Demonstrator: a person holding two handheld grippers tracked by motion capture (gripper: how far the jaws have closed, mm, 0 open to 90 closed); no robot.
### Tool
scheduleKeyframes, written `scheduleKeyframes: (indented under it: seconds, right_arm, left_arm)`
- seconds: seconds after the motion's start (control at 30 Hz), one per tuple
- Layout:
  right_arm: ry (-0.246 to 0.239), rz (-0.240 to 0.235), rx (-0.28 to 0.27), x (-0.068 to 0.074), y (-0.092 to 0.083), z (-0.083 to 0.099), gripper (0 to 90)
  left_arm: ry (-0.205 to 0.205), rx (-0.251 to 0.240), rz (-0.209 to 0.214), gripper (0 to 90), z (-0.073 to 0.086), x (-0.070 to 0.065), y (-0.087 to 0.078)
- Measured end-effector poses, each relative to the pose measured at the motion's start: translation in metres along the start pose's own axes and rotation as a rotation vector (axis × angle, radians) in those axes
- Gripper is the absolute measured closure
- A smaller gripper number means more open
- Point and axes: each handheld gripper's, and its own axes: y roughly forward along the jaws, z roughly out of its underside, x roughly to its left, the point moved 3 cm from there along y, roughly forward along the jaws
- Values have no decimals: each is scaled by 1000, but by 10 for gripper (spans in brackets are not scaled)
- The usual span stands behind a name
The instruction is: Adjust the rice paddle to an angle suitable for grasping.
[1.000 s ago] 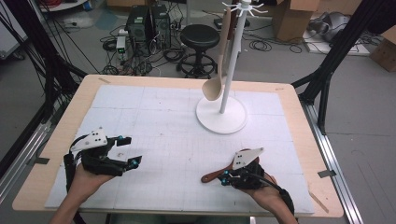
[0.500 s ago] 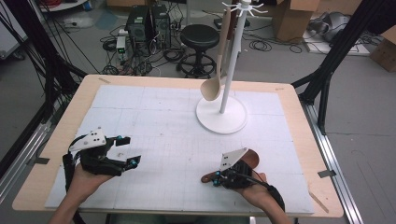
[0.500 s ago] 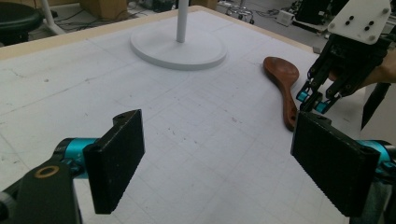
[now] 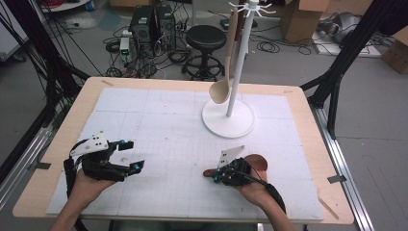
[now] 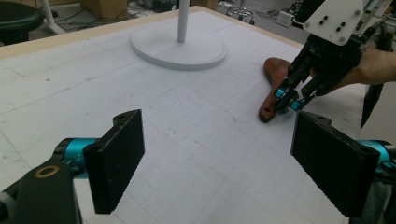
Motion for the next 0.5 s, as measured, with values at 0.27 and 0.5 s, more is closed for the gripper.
scheduleKeyframes:
  seconds: [0.27,0.5]
  right_arm:
    - [67,48,-27,-22,3,-5,897]
    - [115,83,-26,-37,5,-6,897]
  left_arm:
    - [0,3,-1,181,0,0,1]
    - [-4,3,3,181,0,0,1]
